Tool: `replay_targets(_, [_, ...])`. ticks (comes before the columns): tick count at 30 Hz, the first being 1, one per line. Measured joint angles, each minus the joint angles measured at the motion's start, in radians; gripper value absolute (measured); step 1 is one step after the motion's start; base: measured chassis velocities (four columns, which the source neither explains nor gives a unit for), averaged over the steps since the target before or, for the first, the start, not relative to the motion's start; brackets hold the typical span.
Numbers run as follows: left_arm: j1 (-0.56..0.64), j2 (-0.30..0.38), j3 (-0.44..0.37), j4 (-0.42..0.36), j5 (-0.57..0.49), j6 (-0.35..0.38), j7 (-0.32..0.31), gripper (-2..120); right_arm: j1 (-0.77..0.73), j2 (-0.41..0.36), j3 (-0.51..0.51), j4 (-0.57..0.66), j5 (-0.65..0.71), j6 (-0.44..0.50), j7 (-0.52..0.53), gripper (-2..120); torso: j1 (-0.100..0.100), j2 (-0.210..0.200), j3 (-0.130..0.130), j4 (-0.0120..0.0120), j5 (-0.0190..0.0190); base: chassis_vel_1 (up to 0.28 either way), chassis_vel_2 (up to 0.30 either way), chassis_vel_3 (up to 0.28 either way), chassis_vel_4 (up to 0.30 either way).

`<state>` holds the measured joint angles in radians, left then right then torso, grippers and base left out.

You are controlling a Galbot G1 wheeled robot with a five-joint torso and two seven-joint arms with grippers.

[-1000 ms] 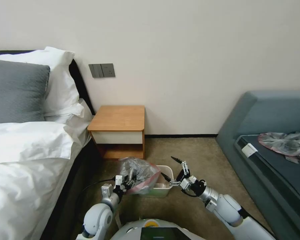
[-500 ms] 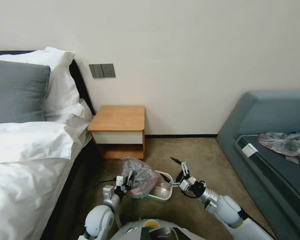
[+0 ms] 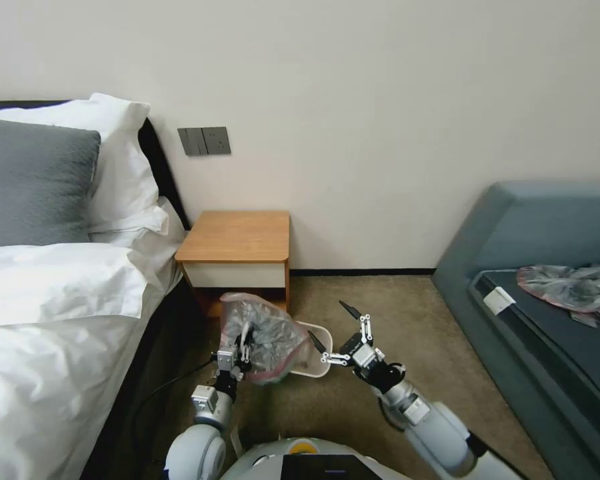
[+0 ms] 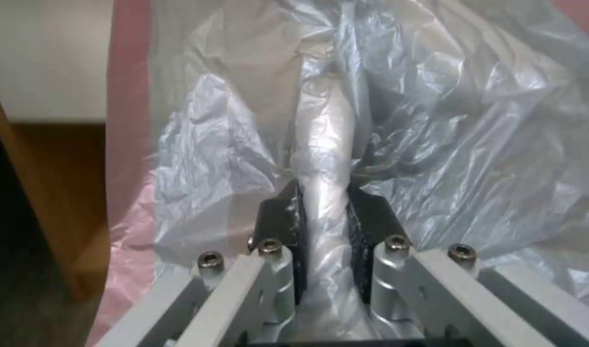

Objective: Pick up the garbage bag from the table and place it over the trash can.

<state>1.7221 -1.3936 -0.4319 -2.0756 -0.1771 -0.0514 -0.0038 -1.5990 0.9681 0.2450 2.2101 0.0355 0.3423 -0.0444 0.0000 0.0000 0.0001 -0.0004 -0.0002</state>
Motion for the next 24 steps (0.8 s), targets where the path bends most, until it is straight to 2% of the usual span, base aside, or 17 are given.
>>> replay_targets(1, [-0.002,-0.001,-0.001,0.004,0.002,-0.025,0.0,9,0.006,0.006,-0.023,0.032,0.057,-0.046,0.007,100,0.0,0.0,0.0,-0.0002,0.0,0.0,0.0,0.0,0.0])
replay_targets(2, [-0.002,-0.001,-0.001,0.004,0.002,-0.025,0.0,9,0.006,0.006,-0.023,0.032,0.057,-0.046,0.007,100,0.0,0.0,0.0,-0.0002,0.0,0.0,0.0,0.0,0.0])
replay_targets(6, [-0.004,-0.005,-0.013,0.014,0.013,-0.082,0.004,9,0.091,0.013,-0.112,0.123,0.283,-0.22,0.011,100,0.0,0.0,0.0,0.0009,0.0001,0.0,0.0,0.0,0.0])
replay_targets(9, [-0.008,-0.001,-0.013,0.018,0.019,-0.096,0.013,9,0.127,0.006,-0.129,0.125,0.324,-0.269,0.006,100,0.0,0.0,0.0,0.0,0.0002,0.0,0.0,0.0,0.0])
replay_targets(13, [-0.01,-0.001,-0.012,0.02,0.025,-0.119,0.026,9,0.207,-0.037,-0.157,0.057,0.328,-0.309,-0.034,100,0.0,0.0,0.0,0.0009,0.0004,0.0,0.0,0.0,0.0])
replay_targets(16, [-0.024,0.006,-0.001,0.024,0.024,-0.126,0.039,9,0.222,-0.056,-0.168,0.023,0.33,-0.335,-0.041,100,0.0,0.0,0.0,0.0006,0.0003,0.0,0.0,0.0,0.0])
replay_targets(17, [-0.024,0.006,-0.001,0.024,0.024,-0.126,0.039,9,0.222,-0.056,-0.168,0.023,0.33,-0.335,-0.041,100,0.0,0.0,0.0,0.0006,0.0003,0.0,0.0,0.0,0.0])
replay_targets(18, [-0.028,0.008,0.003,0.026,0.023,-0.132,0.046,9,0.227,-0.06,-0.171,0.006,0.327,-0.338,-0.042,100,0.0,0.0,0.0,-0.0004,0.0,0.0,0.0,0.0,0.0])
replay_targets(24, [-0.026,0.009,0.001,0.032,0.022,-0.167,0.084,9,0.265,-0.062,-0.186,-0.05,0.306,-0.338,-0.052,99,0.0,0.0,0.0,0.0005,0.0002,0.0,0.0,0.0,0.0])
